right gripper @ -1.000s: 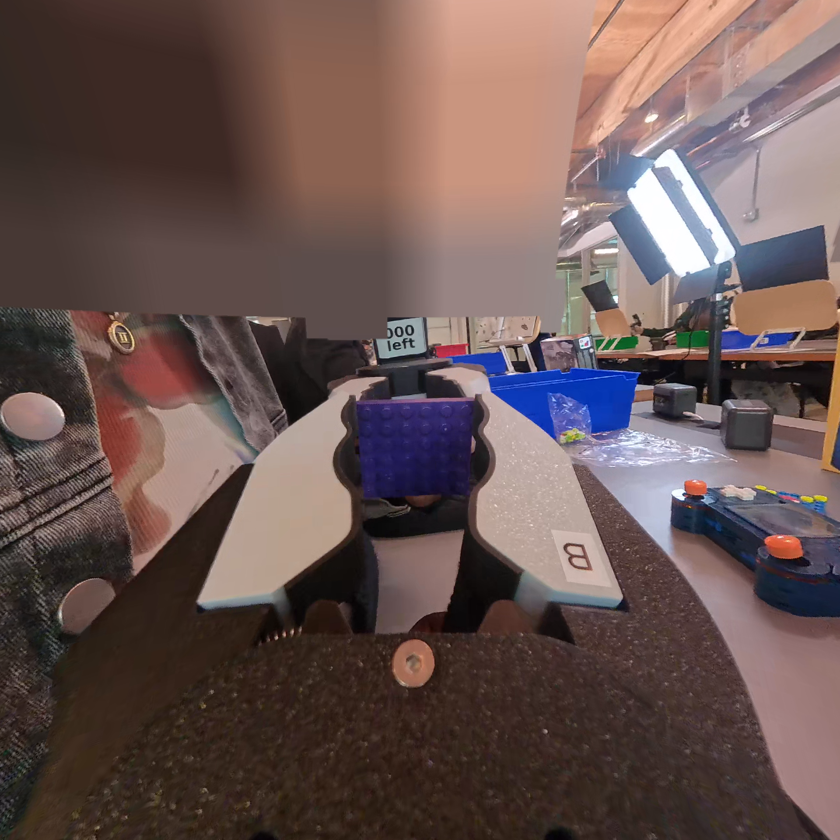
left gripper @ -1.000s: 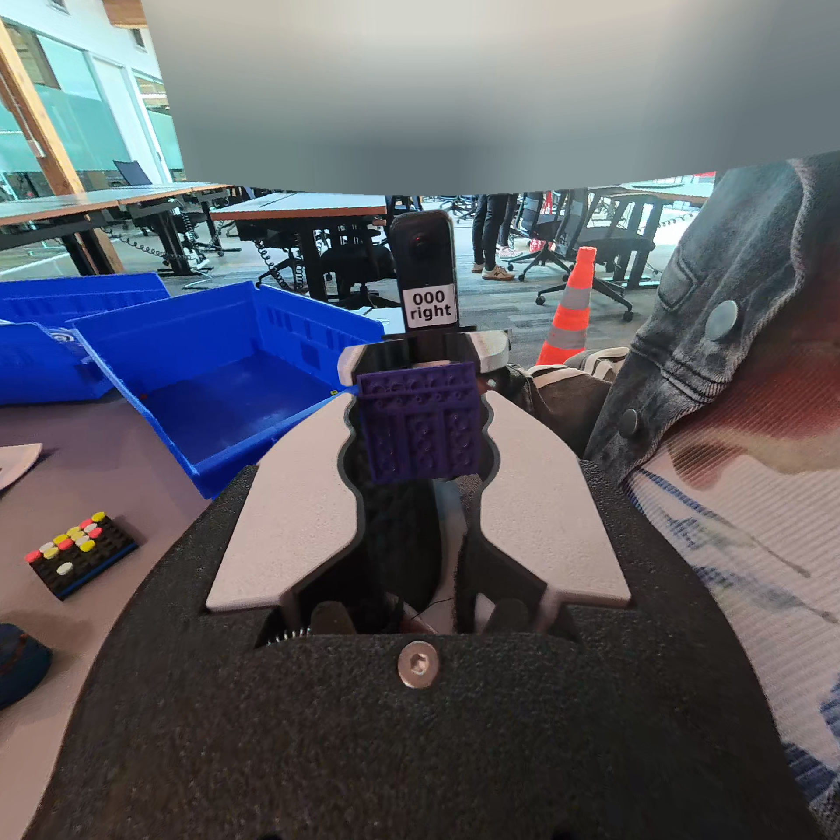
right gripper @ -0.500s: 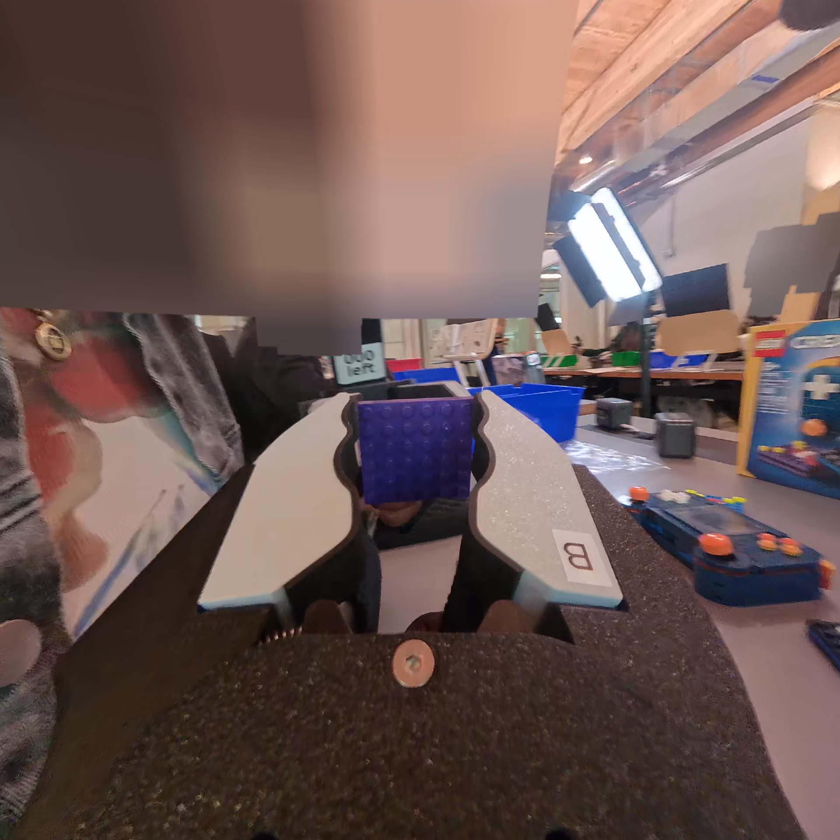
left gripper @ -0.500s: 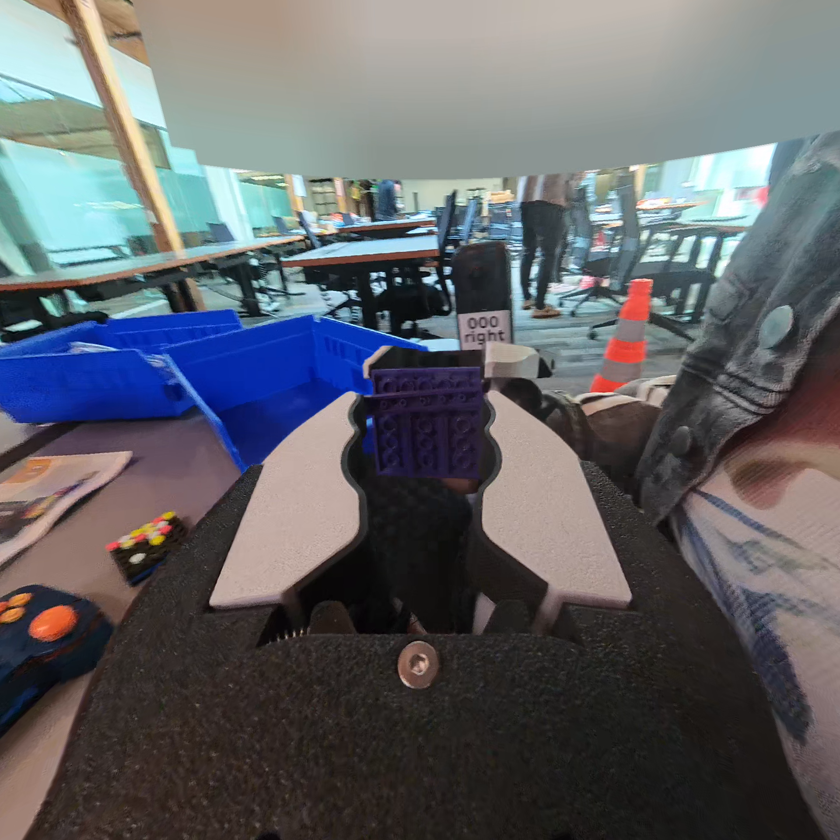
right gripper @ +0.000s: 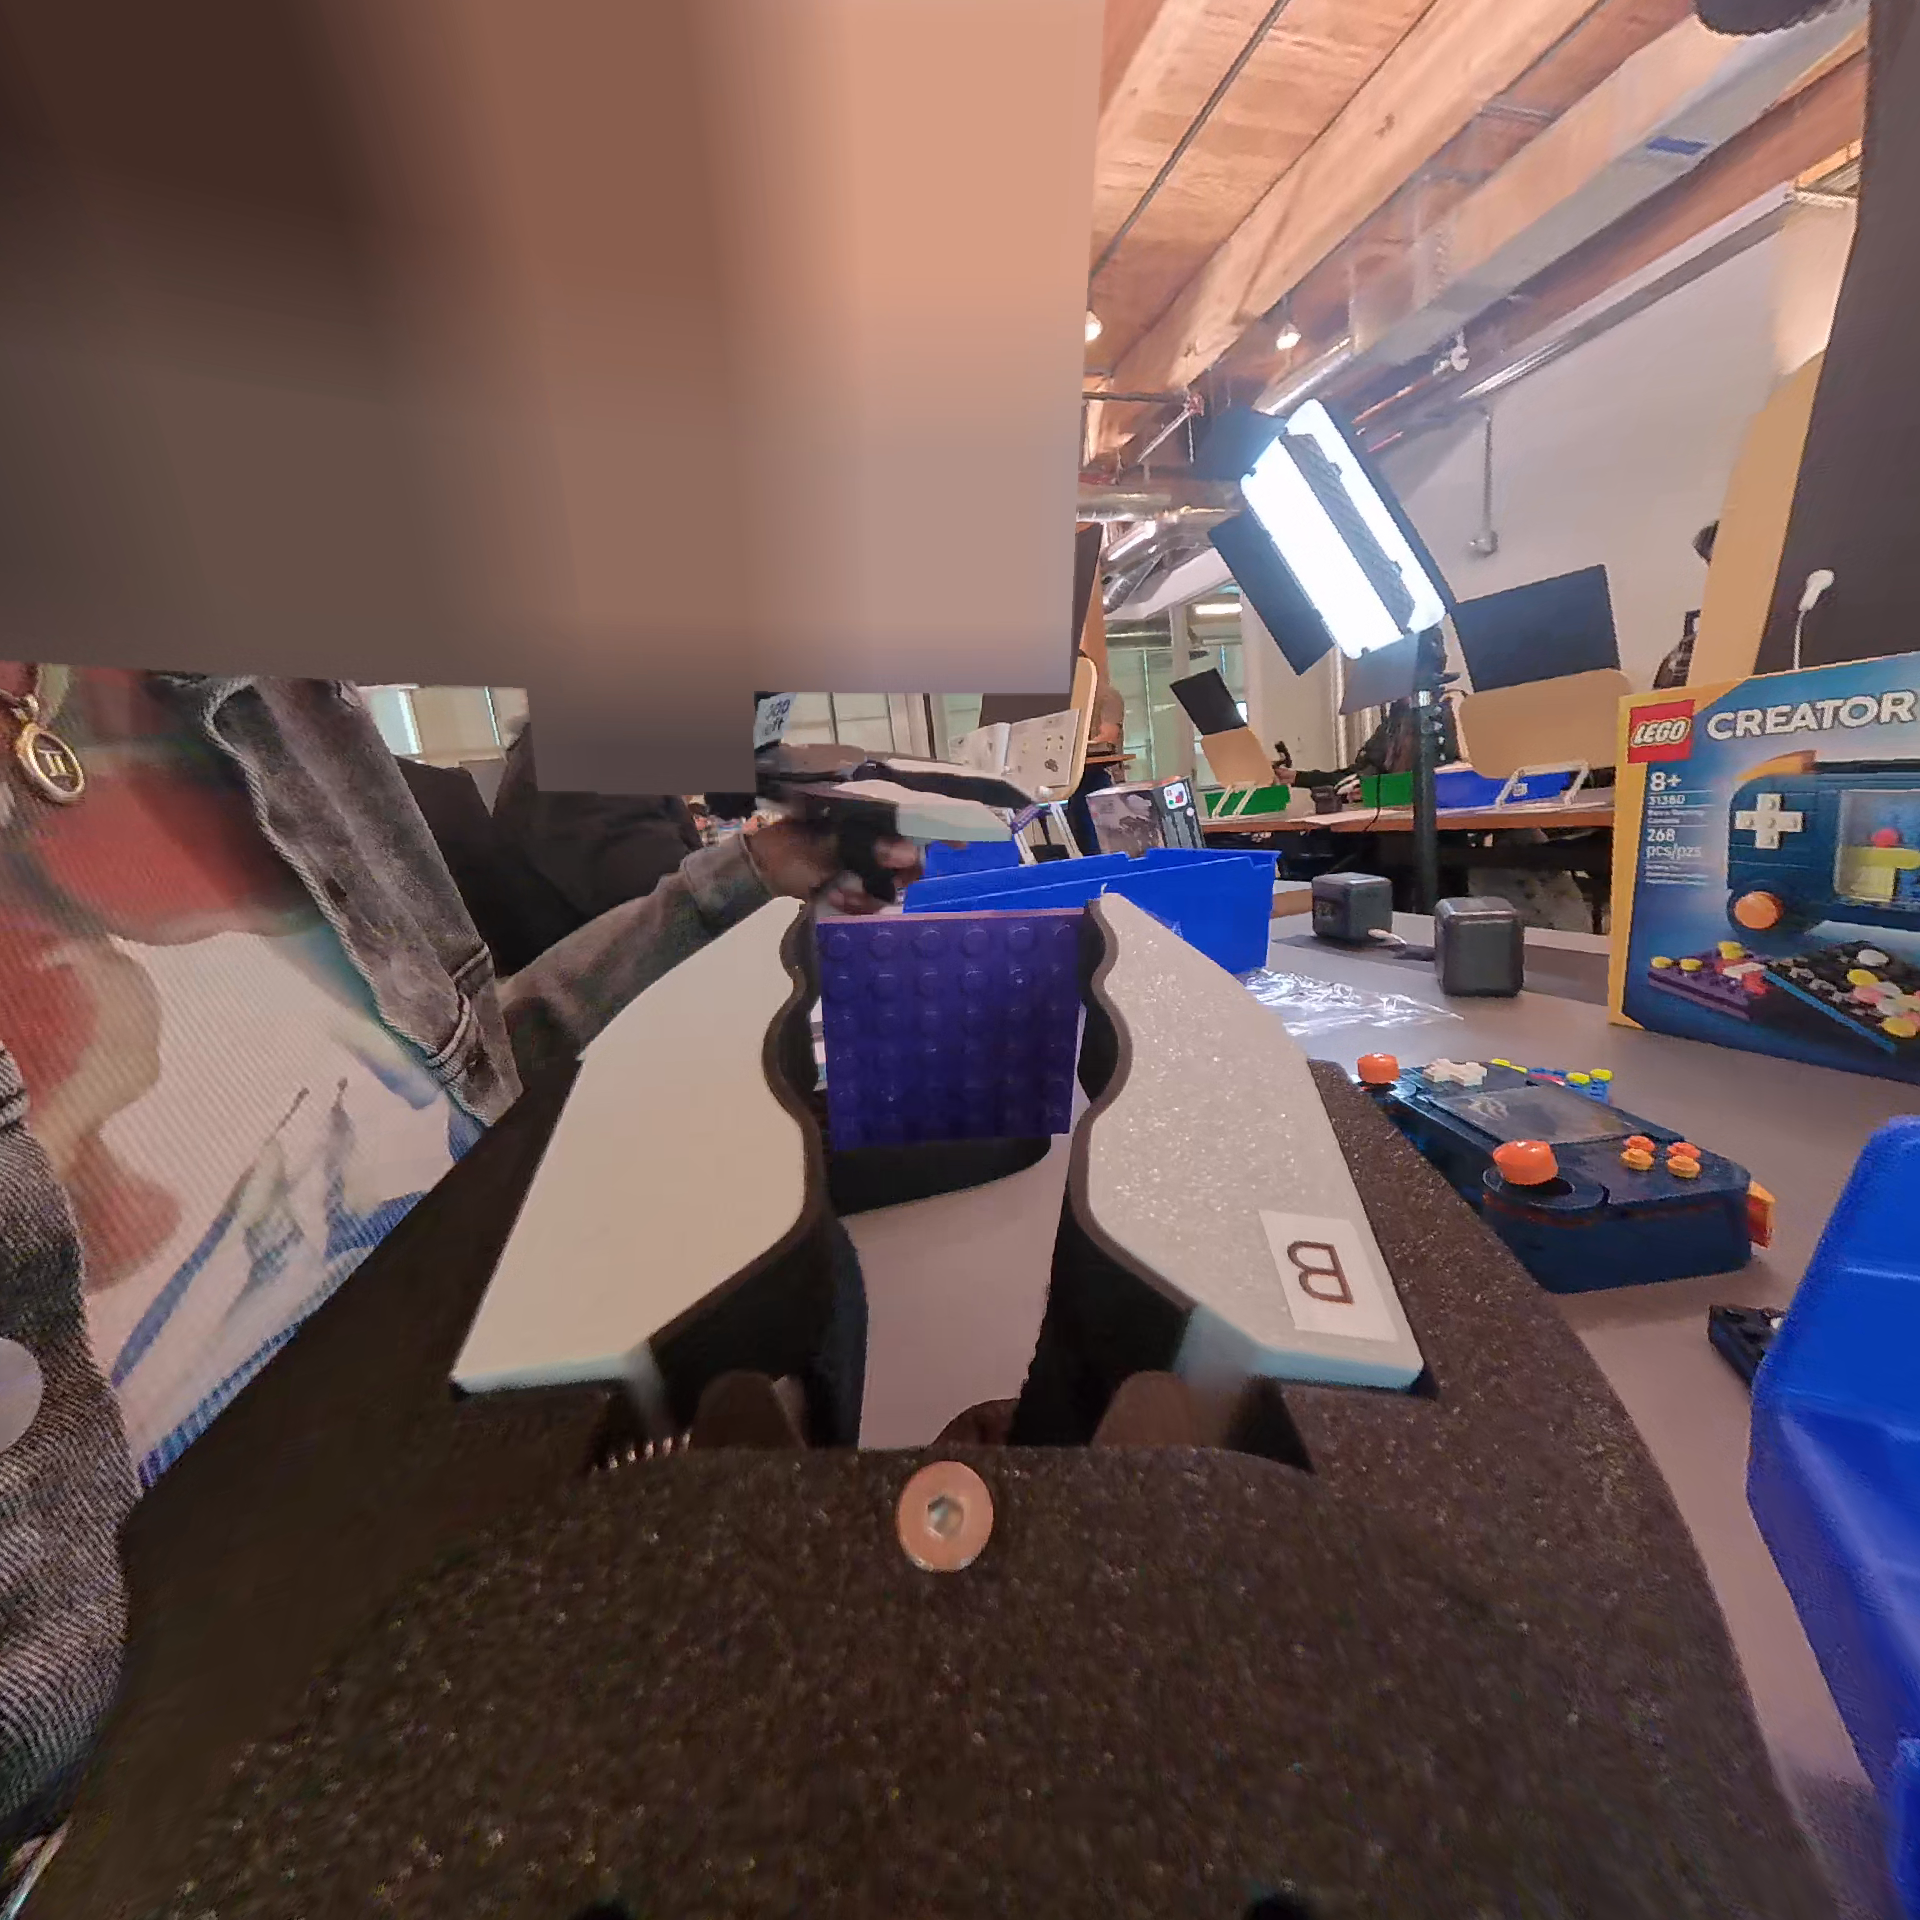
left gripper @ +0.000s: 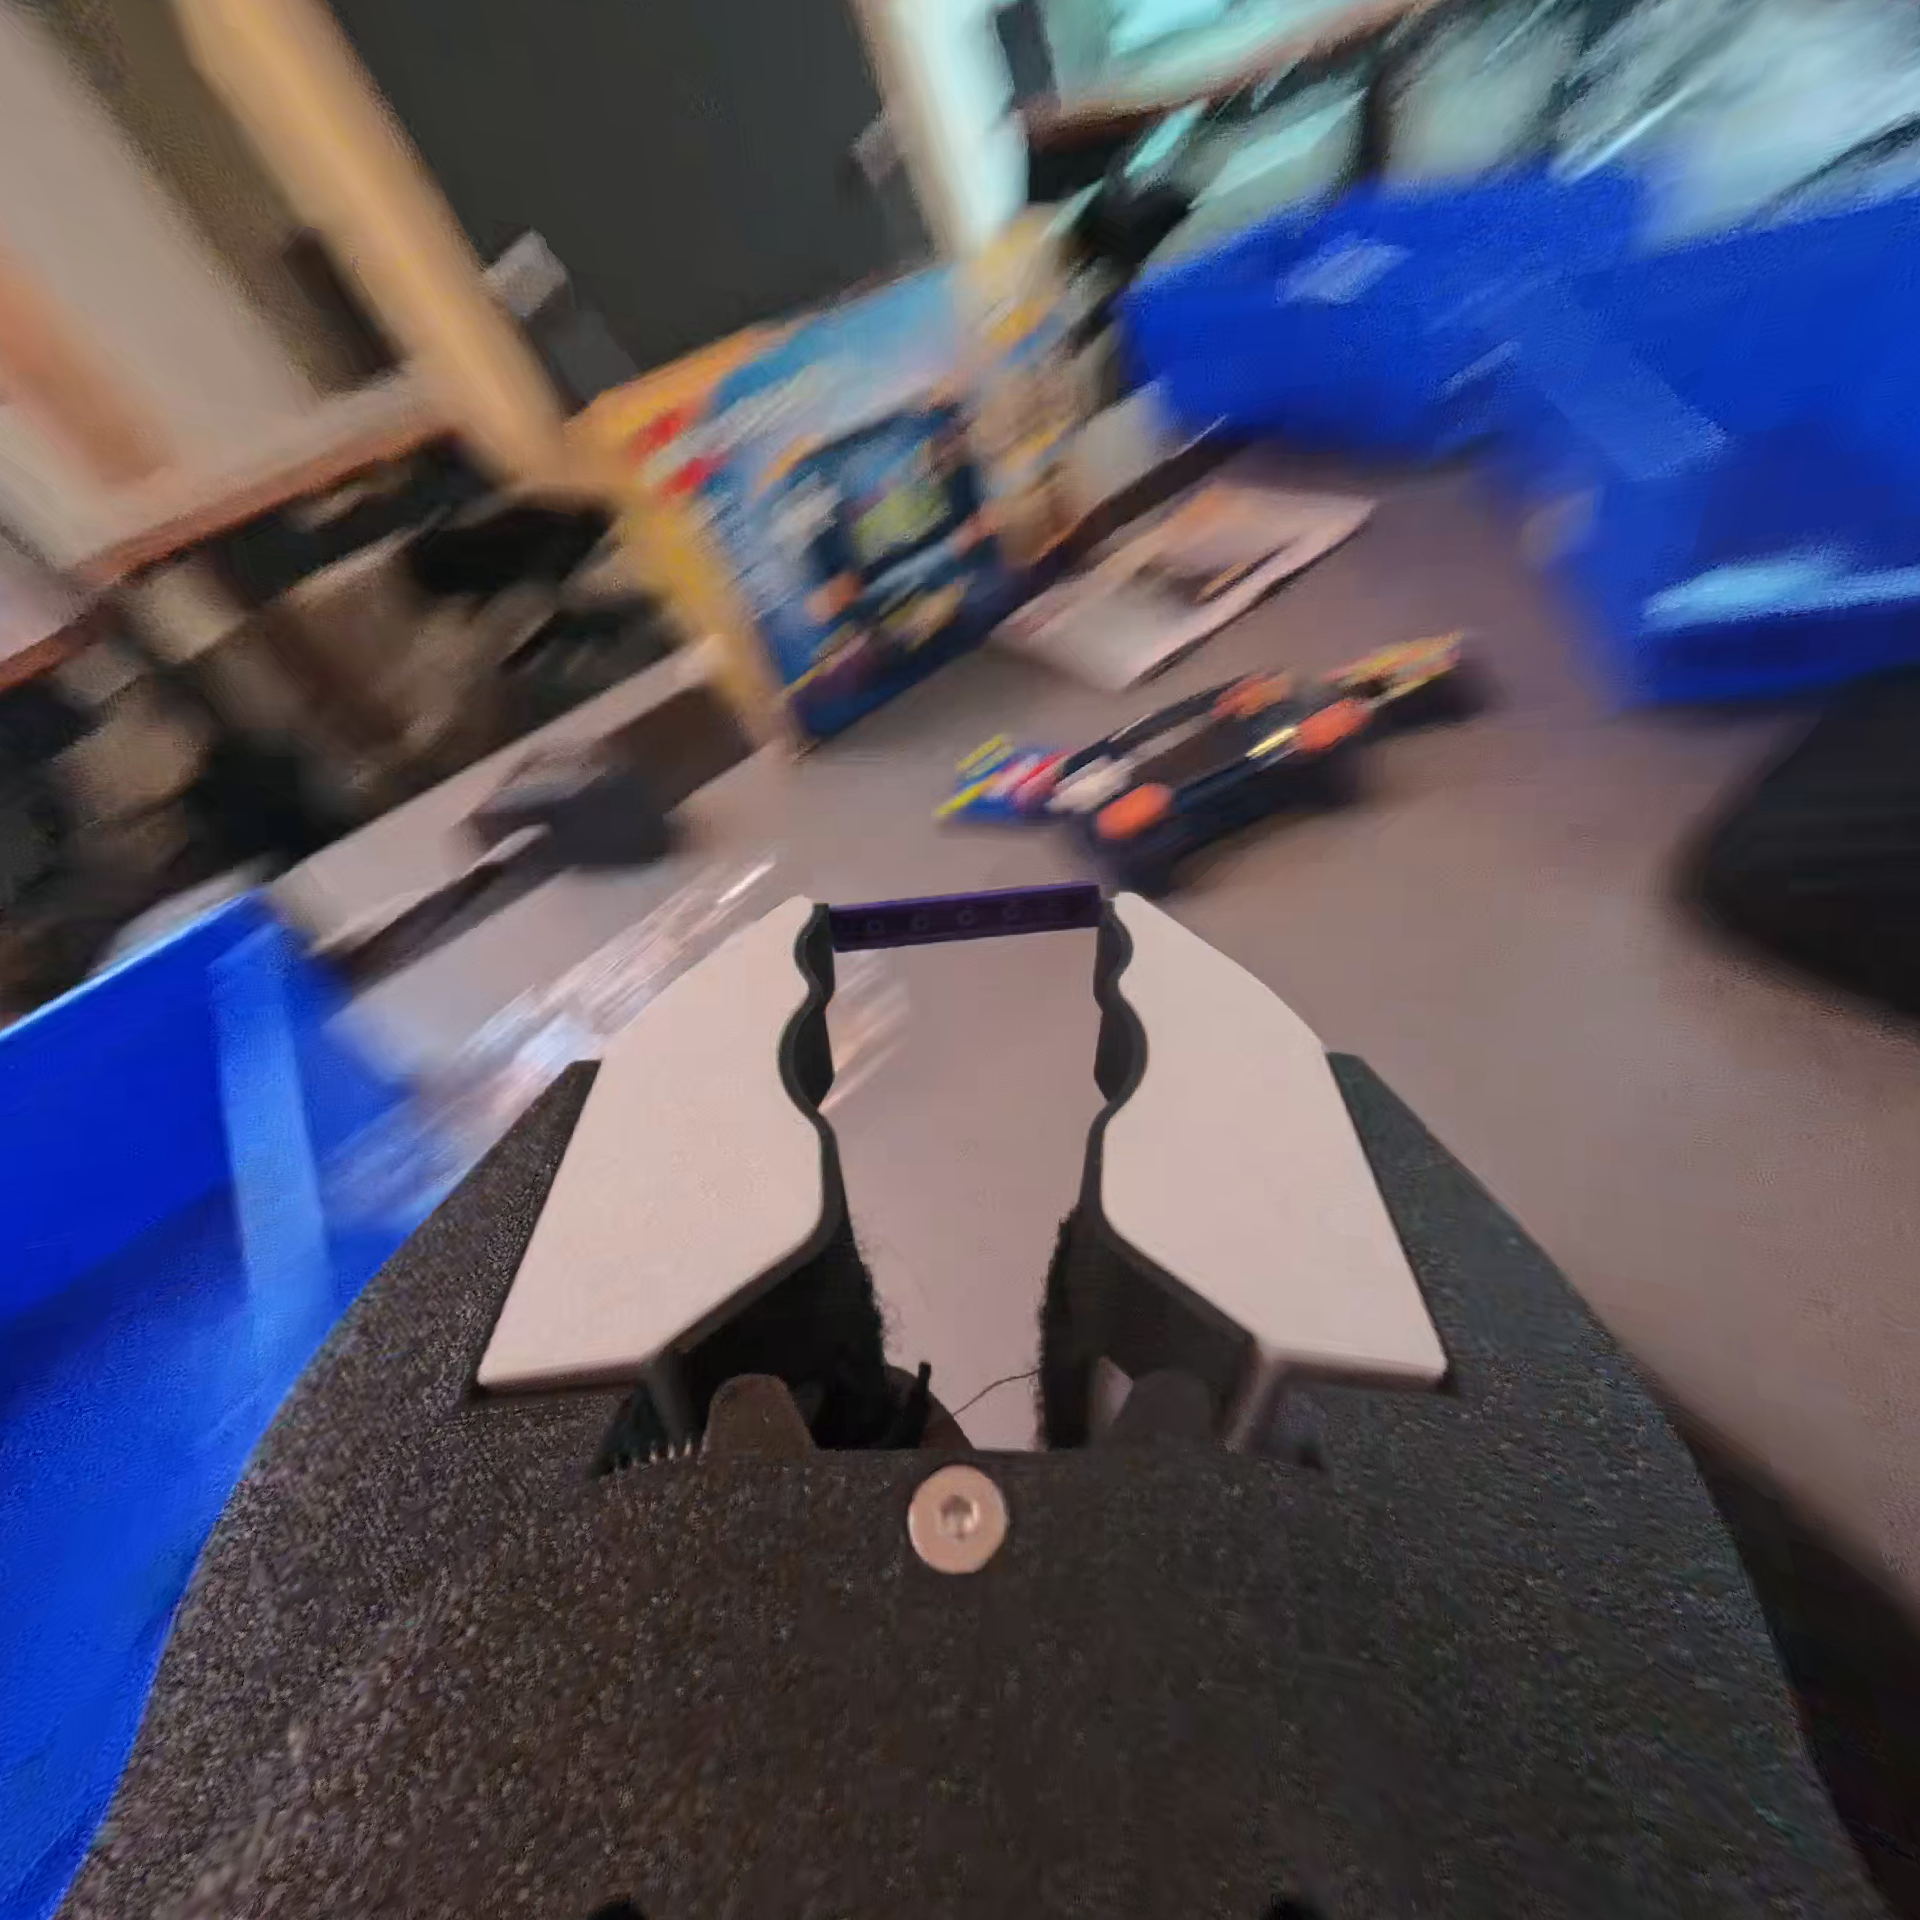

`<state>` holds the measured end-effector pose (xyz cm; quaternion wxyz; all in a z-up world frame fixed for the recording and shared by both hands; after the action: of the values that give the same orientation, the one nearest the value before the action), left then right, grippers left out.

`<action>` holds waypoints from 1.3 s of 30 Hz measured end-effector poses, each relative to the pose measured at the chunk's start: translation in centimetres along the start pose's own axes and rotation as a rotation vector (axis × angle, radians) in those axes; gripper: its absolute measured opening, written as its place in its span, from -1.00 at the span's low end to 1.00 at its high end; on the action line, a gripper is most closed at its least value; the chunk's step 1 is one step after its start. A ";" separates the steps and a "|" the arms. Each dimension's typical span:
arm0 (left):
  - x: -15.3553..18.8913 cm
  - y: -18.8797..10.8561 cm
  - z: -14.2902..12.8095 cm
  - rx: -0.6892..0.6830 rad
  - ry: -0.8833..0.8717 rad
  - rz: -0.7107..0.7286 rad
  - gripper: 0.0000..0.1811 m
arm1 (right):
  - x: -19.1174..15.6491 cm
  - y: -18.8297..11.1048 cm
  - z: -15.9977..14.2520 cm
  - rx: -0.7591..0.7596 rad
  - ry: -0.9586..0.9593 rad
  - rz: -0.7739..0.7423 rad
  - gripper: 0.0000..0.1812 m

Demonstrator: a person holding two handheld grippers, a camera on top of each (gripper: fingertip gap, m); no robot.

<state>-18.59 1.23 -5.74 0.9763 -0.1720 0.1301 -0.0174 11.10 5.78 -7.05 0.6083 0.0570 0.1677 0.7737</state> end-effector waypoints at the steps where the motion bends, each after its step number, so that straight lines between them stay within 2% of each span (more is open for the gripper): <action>1: -3.8 -1.2 -1.5 -0.094 -0.017 0.117 -0.47 | 0.0 0.0 0.0 0.001 -0.002 -0.003 -0.47; 4: -12.1 -3.9 -4.8 -0.253 -0.111 0.281 -0.47 | 0.0 -0.1 0.0 0.009 -0.004 -0.006 -0.47; 8: -17.0 -4.3 -9.9 -0.453 -0.326 0.275 -0.47 | 0.0 0.0 -0.1 0.001 -0.004 -0.007 -0.47; 10: -18.4 -4.2 -10.4 -0.405 -0.406 0.290 -0.46 | 0.0 0.1 -0.2 -0.009 -0.008 -0.009 -0.47; 13: -19.1 -4.4 -10.7 -0.376 -0.458 0.282 -0.27 | 0.1 0.1 -0.3 -0.014 -0.005 -0.012 -0.47; 18: -19.6 -4.8 -10.5 -0.344 -0.477 0.283 -0.23 | 0.1 0.0 -0.2 -0.009 -0.002 -0.015 -0.47; 19: -19.3 -4.7 -9.8 -0.304 -0.449 0.271 -0.25 | 0.2 0.0 -0.2 -0.002 0.002 -0.015 -0.47; 20: -18.2 -4.3 -8.2 -0.219 -0.406 0.218 -0.28 | 0.2 -0.1 0.0 0.012 0.011 -0.015 -0.47; 22: -13.8 -3.6 -3.6 0.022 -0.319 0.043 -0.27 | 0.5 -0.4 0.3 0.050 0.036 -0.016 -0.47; 24: -7.0 -3.1 0.7 0.219 -0.224 -0.168 -0.24 | 0.5 -0.7 0.7 0.081 0.049 -0.007 -0.47; 26: 1.0 -2.5 3.3 0.308 -0.119 -0.376 -0.25 | 0.2 -0.8 0.9 0.095 0.052 0.019 -0.47; 30: 15.8 0.0 4.8 0.331 -0.001 -0.693 -0.28 | -0.4 -0.7 1.0 0.094 0.042 0.058 -0.47; 33: 23.7 1.4 4.8 0.309 0.077 -0.837 -0.28 | -1.1 -0.3 0.9 0.073 0.035 0.085 -0.47; 36: 27.5 2.5 4.5 0.260 0.138 -0.909 -0.22 | -1.9 0.2 0.9 0.056 0.029 0.122 -0.47; 39: 28.6 1.9 5.2 0.293 0.084 -1.001 -0.30 | -2.2 0.5 0.8 0.033 0.013 0.129 -0.47</action>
<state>10.34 2.51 -8.73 0.8562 -0.0741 0.0674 -0.5068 11.48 3.73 -5.88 0.5552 0.0727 0.1803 0.8087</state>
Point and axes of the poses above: each gripper's, where its closed fingertips meet, y out along the fingers, z out of its top, x = y × z across the jaws, the point moved 1 cm from there along -y, back along the fingers, and after that the axes turned 4 degrees about -x, right-handed, at the moved point
